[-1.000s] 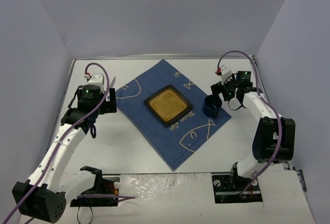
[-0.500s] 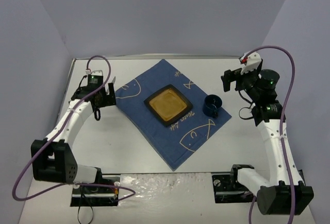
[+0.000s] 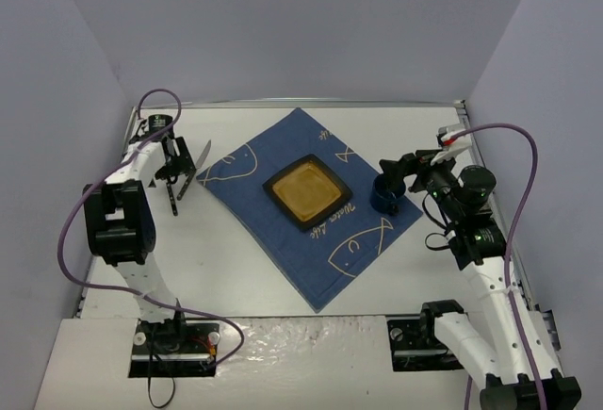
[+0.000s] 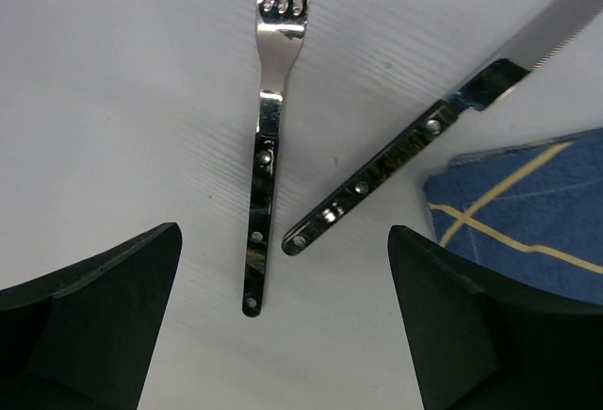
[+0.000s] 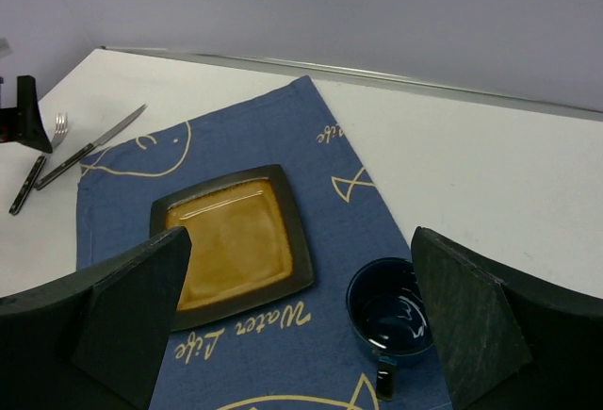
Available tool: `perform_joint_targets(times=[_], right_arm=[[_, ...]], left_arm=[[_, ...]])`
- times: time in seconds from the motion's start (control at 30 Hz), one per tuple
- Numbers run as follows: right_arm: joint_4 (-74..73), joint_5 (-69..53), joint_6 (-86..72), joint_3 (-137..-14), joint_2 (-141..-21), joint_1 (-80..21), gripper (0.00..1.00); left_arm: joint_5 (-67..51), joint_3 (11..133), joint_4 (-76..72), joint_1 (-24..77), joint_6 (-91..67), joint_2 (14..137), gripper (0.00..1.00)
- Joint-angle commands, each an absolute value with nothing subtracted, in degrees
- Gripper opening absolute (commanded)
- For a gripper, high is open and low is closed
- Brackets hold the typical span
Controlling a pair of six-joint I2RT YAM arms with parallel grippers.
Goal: Set the dinner table for one person
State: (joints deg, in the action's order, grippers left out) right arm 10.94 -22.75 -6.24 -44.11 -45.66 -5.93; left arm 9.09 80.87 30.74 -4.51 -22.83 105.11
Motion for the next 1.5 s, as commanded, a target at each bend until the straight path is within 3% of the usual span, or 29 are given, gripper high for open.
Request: perform_joint_targets(times=[0.0, 0.43, 0.93, 1.3, 1.47], right_arm=[[16.6, -22.7, -7.5, -43.2, -43.8, -8.8, 1.00], [10.9, -17.4, -1.7, -44.1, -44.9, -19.0, 1.00], [10.4, -17.6, -2.0, -43.6, -45.0, -19.4, 1.00], [10.4, -18.5, -2.6, -43.0, -44.5, -19.3, 1.00], [10.3, -18.7, -2.8, -42.6, -43.8, -19.3, 1.00]], left_arm=[[9.8, 83.5, 30.0, -7.0, -23.5, 107.4, 0.85], [1.8, 78.0, 23.0, -12.2, -22.8, 110.8, 0.51], [0.0, 67.5, 20.5, -12.2, -26.1, 105.2, 0.38], [0.0, 63.3, 21.3, -11.9, -26.3, 101.6, 0.35], [-0.7, 62.9, 20.8, -11.7, -26.2, 101.6, 0.22]])
